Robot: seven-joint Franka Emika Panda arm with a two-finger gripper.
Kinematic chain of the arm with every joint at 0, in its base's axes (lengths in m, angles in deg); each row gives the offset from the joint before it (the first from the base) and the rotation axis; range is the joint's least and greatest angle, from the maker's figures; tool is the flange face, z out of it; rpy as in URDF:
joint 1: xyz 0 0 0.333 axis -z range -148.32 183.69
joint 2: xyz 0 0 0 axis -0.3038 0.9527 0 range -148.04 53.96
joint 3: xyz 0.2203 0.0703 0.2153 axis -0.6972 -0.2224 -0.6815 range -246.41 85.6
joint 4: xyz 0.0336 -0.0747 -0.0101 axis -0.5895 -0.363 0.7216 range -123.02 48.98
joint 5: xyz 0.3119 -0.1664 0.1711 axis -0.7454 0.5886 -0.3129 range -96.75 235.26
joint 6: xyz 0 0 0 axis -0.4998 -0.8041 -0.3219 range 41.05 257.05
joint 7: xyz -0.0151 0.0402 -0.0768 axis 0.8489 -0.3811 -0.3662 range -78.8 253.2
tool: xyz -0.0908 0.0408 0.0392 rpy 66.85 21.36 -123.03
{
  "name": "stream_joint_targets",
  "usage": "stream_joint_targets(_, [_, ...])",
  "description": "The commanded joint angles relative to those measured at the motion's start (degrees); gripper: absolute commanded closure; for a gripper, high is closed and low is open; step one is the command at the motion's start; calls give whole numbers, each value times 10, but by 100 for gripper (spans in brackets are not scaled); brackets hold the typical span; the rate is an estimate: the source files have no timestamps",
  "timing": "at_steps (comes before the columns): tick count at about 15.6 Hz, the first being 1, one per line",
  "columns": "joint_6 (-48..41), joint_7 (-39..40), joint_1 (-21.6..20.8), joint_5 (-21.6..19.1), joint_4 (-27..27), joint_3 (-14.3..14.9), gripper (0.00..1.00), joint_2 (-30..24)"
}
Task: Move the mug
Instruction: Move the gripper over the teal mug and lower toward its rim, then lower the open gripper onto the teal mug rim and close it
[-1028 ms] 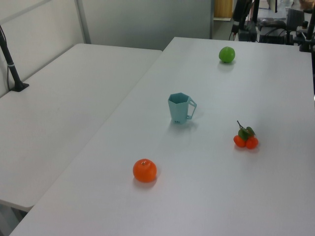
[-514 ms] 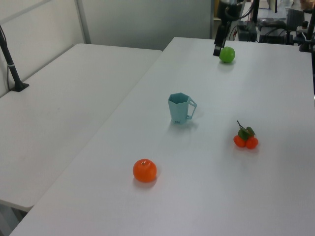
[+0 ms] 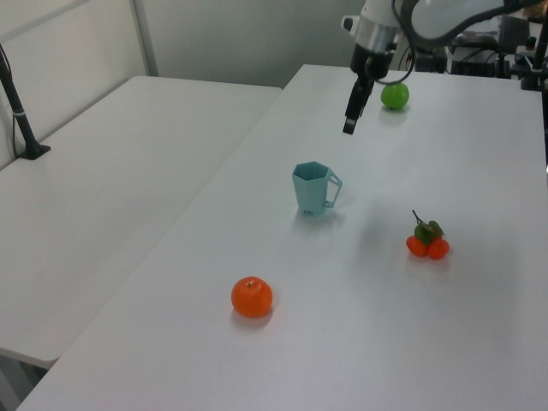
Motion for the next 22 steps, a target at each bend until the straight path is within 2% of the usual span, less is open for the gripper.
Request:
stream_joint_targets(1, [51, -14, -16, 4, -34, -6, 0, 10])
stream_joint_targets(5, [82, -26, -16, 11, -34, -18, 0, 43])
stream_joint_targets(7, [87, -26, -16, 13, -32, -18, 5, 54])
stream_joint_targets(10, [90, -26, -16, 36, -33, -18, 16, 71])
stream_joint_targets(14, [111, -26, -16, 46, -33, -18, 22, 90])
stream_joint_targets(16, [114, -26, -16, 49, -33, -18, 29, 95])
stream_joint_targets(22, [146, -35, -17, 54, -29, -21, 33, 121])
